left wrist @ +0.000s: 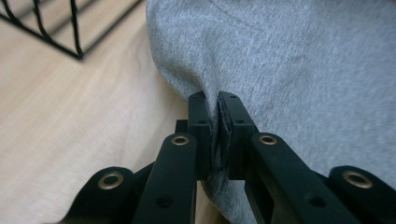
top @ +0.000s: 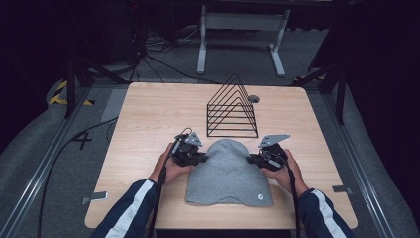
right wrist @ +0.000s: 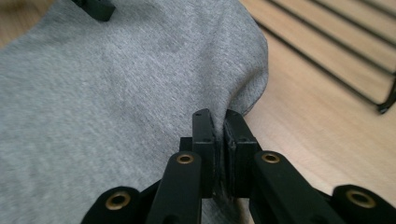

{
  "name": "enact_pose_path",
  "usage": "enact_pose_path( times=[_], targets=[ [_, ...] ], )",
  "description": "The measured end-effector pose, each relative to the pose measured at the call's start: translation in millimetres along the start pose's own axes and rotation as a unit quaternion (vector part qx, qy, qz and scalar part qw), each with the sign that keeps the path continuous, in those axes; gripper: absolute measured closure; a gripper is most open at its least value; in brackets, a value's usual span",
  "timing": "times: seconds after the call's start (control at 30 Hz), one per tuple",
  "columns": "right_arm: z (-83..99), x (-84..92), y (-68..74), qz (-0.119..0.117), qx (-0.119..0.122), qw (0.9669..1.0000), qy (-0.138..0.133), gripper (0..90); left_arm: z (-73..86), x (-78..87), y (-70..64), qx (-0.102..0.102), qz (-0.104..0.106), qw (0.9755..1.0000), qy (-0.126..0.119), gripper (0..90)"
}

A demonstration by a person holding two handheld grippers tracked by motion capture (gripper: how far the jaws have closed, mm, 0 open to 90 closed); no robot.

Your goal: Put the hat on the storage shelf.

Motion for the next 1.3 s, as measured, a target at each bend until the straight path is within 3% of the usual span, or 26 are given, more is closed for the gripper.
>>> enact_pose_path(
  times=[0.13,0.23,0.33,0.5,0.73,0.93,1.0,1.07,1.17,1.3],
  targets=[
    [-10.1,21.3,3.0,0.013,0.016,0.9994,-0.027,84.9,-20.5,13.5,0.1,-0.015,-0.011,0.9995,-0.024,84.7],
    [-18.7,39.3,3.1,0.015,0.016,0.9986,-0.049,84.9,-38.6,26.1,1.4,-0.042,-0.022,0.9984,-0.032,84.8],
    [-28.0,56.0,2.2,0.020,0.021,0.9973,-0.068,84.9,-60.9,40.8,4.0,-0.063,-0.034,0.9966,-0.041,84.8],
    [-51.2,87.5,4.4,0.031,0.032,0.9937,-0.103,85.0,-94.2,62.0,9.0,-0.081,-0.051,0.9932,-0.066,84.9],
    [-76.1,116.8,5.3,0.042,0.044,0.9888,-0.136,85.0,-125.0,78.9,16.8,-0.097,-0.066,0.9898,-0.082,85.0],
    [-111.2,146.4,5.3,0.066,0.058,0.9824,-0.165,85.0,-155.6,99.3,31.3,-0.098,-0.086,0.9855,-0.109,84.9],
    [-114.8,149.4,5.0,0.069,0.059,0.9817,-0.167,85.0,-160.4,101.8,33.2,-0.098,-0.092,0.9845,-0.113,84.9],
    [-129.4,160.3,2.9,0.079,0.063,0.9785,-0.180,85.0,-169.3,107.5,36.7,-0.101,-0.095,0.9835,-0.115,85.0],
    [-143.1,169.7,-0.2,0.084,0.063,0.9762,-0.190,85.0,-186.2,118.3,40.9,-0.112,-0.106,0.9800,-0.125,85.0],
    [-159.8,179.6,-2.4,0.091,0.064,0.9729,-0.203,85.0,-199.3,129.1,44.9,-0.113,-0.117,0.9781,-0.130,85.0]
  ],
)
Point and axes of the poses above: each handheld gripper's, and its own axes: x roughly backward along the jaws, z roughly out of its underside, y roughly to its left, the point moved 5 cm from there along -x, roughly forward along the jaws, and after that the axes turned 15 degrees about -x, right-handed, at the moved point
